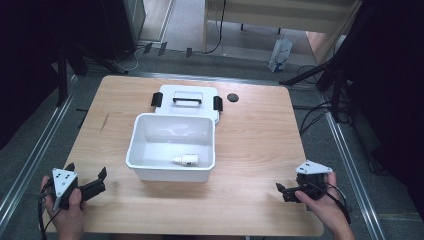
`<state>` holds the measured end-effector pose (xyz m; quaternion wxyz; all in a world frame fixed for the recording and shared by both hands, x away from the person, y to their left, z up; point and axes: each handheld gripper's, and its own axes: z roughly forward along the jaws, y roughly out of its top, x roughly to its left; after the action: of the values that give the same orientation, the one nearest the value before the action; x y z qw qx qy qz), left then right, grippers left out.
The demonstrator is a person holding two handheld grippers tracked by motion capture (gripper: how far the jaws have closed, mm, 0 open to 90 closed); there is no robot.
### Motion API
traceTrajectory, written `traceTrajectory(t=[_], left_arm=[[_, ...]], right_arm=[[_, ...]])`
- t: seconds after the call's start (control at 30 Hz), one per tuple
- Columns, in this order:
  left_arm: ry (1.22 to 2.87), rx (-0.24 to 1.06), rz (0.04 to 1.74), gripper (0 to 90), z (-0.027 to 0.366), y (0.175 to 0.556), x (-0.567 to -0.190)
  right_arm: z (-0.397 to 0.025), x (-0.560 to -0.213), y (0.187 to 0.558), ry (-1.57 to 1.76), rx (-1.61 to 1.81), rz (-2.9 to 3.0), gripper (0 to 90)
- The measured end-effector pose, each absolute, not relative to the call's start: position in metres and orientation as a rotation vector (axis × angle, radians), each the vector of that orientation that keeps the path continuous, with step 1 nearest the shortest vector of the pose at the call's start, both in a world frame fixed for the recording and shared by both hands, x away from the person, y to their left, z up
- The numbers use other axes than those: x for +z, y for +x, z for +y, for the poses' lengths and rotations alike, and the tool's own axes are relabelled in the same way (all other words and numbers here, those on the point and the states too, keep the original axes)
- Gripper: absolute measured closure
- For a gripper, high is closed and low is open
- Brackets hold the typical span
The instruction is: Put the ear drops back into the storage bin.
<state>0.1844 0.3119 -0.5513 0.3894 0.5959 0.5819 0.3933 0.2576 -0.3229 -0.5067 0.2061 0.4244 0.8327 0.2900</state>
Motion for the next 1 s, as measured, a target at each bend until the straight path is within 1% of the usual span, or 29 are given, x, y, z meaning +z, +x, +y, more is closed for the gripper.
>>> traceTrajectory(t=[0.47, 0.7, 1.0], left_arm=[[1.532, 1.013, 1.47, 3.8, 0.31, 0.184, -0.551], [1.53, 1.008, 1.468, 3.8, 0.31, 0.184, -0.551], [1.523, 0.998, 1.472, 3.8, 0.311, 0.184, -0.551]], right_arm=[[-0.367, -0.533, 0.221, 1.344, 0.97, 2.136, 0.0], [-0.379, -0.539, 0.207, 1.398, 1.063, 2.017, 0.0], [-0.387, -0.549, 0.2, 1.476, 1.184, 1.844, 0.0]])
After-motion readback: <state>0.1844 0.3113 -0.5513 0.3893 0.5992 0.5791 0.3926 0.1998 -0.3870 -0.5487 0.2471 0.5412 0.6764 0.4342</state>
